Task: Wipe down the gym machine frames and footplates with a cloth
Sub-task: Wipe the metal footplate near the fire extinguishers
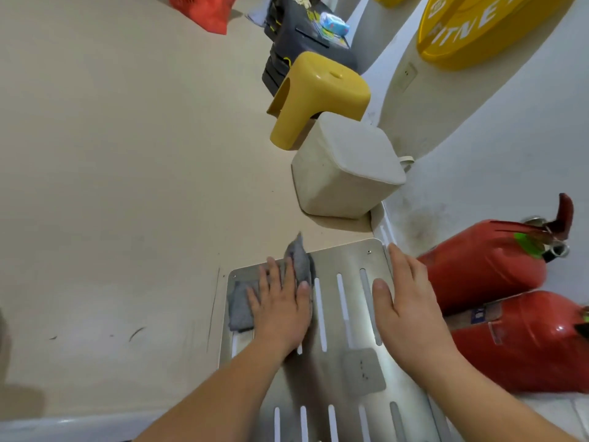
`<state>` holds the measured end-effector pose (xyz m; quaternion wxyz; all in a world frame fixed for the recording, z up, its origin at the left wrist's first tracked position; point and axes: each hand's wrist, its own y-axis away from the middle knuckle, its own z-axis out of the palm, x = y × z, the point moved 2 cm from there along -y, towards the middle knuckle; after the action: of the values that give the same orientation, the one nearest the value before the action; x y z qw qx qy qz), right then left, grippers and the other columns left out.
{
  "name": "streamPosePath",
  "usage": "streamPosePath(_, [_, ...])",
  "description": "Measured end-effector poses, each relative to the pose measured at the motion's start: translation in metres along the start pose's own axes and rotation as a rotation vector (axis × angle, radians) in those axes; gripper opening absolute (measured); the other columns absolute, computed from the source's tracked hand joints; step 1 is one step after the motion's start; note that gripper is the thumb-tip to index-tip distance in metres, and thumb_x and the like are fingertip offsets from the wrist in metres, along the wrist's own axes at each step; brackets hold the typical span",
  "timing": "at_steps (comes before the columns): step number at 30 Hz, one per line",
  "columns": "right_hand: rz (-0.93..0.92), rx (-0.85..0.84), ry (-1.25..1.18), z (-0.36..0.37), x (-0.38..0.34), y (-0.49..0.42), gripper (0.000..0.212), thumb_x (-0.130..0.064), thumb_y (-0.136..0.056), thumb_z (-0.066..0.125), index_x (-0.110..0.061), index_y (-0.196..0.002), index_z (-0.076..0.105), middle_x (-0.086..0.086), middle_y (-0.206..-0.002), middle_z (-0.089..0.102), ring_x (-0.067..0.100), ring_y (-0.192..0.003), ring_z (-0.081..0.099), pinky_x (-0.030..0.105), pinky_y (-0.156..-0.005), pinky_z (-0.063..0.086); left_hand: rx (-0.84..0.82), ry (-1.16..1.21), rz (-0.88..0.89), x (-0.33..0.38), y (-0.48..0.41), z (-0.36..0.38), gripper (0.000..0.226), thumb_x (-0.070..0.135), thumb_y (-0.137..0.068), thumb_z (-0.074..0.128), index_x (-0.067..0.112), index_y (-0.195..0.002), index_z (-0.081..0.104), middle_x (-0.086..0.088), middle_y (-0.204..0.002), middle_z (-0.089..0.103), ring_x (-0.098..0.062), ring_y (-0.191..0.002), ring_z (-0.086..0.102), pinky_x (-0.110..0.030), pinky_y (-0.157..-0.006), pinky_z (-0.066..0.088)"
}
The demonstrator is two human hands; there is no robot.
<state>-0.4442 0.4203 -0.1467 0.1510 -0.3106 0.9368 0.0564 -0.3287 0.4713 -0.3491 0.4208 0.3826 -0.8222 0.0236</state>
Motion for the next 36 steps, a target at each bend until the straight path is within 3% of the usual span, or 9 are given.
streamPosePath(3, [0.005,-0.004,-0.016,0.0,-0.003,0.001,0.062,-0.033,-0.103,0.039,-0.026,-0.162,0.019,-0.002,-0.158,0.026,0.022,-0.142,0.035,0.046,-0.119,0.031,-0.062,0.07,-0.171,0.004,0.005,0.001,0.065,0.055,-0.105,0.005,0.03,-0.163,-0.01,0.0,-0.167,-0.03,-0.026,-0.153,-0.029,-0.062,-0.121,-0.013])
streamPosePath(9, [-0.003,-0.005,-0.046,0.002,0.001,0.0,0.062,-0.028,-0.105,0.045,-0.023,-0.162,0.021,0.001,-0.159,0.026,0.022,-0.145,0.034,0.036,-0.12,0.029,-0.1,-0.014,0.519,0.058,0.048,0.008,0.069,0.066,-0.094,-0.013,0.043,-0.159,-0.014,0.016,-0.166,-0.027,-0.012,-0.15,-0.034,-0.05,-0.122,-0.02])
streamPosePath(11, [-0.012,0.0,-0.053,0.001,0.001,0.0,0.062,-0.031,-0.104,0.043,-0.024,-0.161,0.021,0.0,-0.159,0.026,0.022,-0.145,0.034,0.037,-0.12,0.03,-0.068,-0.052,0.46,0.034,0.027,0.005,0.064,0.064,-0.097,-0.005,0.045,-0.157,-0.016,0.014,-0.168,-0.021,-0.013,-0.152,-0.03,-0.054,-0.123,-0.015])
streamPosePath(17, [-0.011,-0.017,-0.006,0.002,-0.003,0.002,0.063,-0.043,-0.105,0.033,-0.029,-0.163,0.011,-0.006,-0.163,0.022,0.02,-0.147,0.033,0.038,-0.115,0.036,-0.065,0.104,-0.329,-0.062,0.009,-0.001,0.066,0.057,-0.105,0.005,0.029,-0.164,-0.007,-0.002,-0.17,-0.019,-0.026,-0.156,-0.021,-0.063,-0.122,-0.008])
streamPosePath(19, [-0.004,-0.025,-0.009,0.001,-0.003,0.002,0.063,-0.042,-0.106,0.034,-0.029,-0.163,0.011,-0.006,-0.163,0.022,0.019,-0.146,0.033,0.036,-0.113,0.036,-0.09,0.15,-0.317,-0.042,0.015,0.001,0.066,0.057,-0.105,0.005,0.028,-0.163,-0.006,-0.001,-0.169,-0.022,-0.026,-0.155,-0.024,-0.062,-0.121,-0.013])
streamPosePath(24, [0.001,-0.033,-0.015,0.001,-0.002,0.001,0.064,-0.035,-0.106,0.039,-0.026,-0.163,0.011,-0.004,-0.163,0.021,0.021,-0.147,0.033,0.039,-0.118,0.035,-0.034,0.092,0.193,-0.017,0.026,0.01,0.064,0.065,-0.096,-0.013,0.04,-0.154,-0.024,0.013,-0.163,-0.032,-0.012,-0.151,-0.032,-0.051,-0.123,-0.019])
streamPosePath(26, [0.001,-0.035,-0.02,0.001,0.0,0.001,0.064,-0.035,-0.106,0.039,-0.028,-0.163,0.01,-0.006,-0.163,0.02,0.02,-0.146,0.033,0.039,-0.118,0.035,-0.009,0.079,0.116,-0.037,0.017,0.01,0.072,0.069,-0.09,-0.02,0.039,-0.156,-0.022,0.01,-0.166,-0.027,-0.015,-0.154,-0.026,-0.052,-0.125,-0.012])
streamPosePath(29, [-0.001,-0.032,-0.023,0.001,0.001,0.001,0.064,-0.036,-0.106,0.038,-0.029,-0.163,0.01,-0.008,-0.162,0.021,0.019,-0.144,0.035,0.037,-0.116,0.037,-0.001,0.173,-0.223,-0.045,0.005,0.003,0.062,0.056,-0.105,0.009,0.038,-0.162,-0.011,-0.001,-0.168,-0.026,-0.027,-0.155,-0.023,-0.063,-0.122,-0.008])
streamPosePath(36, [-0.008,-0.023,-0.045,0.001,0.004,0.001,0.063,-0.035,-0.106,0.039,-0.031,-0.163,0.011,-0.012,-0.161,0.021,0.015,-0.145,0.033,0.031,-0.112,0.034,0.107,0.169,0.085,-0.025,0.005,-0.01,0.082,0.039,-0.104,0.04,0.053,-0.149,-0.027,0.019,-0.157,-0.044,-0.018,-0.15,-0.035,-0.072,-0.118,-0.003])
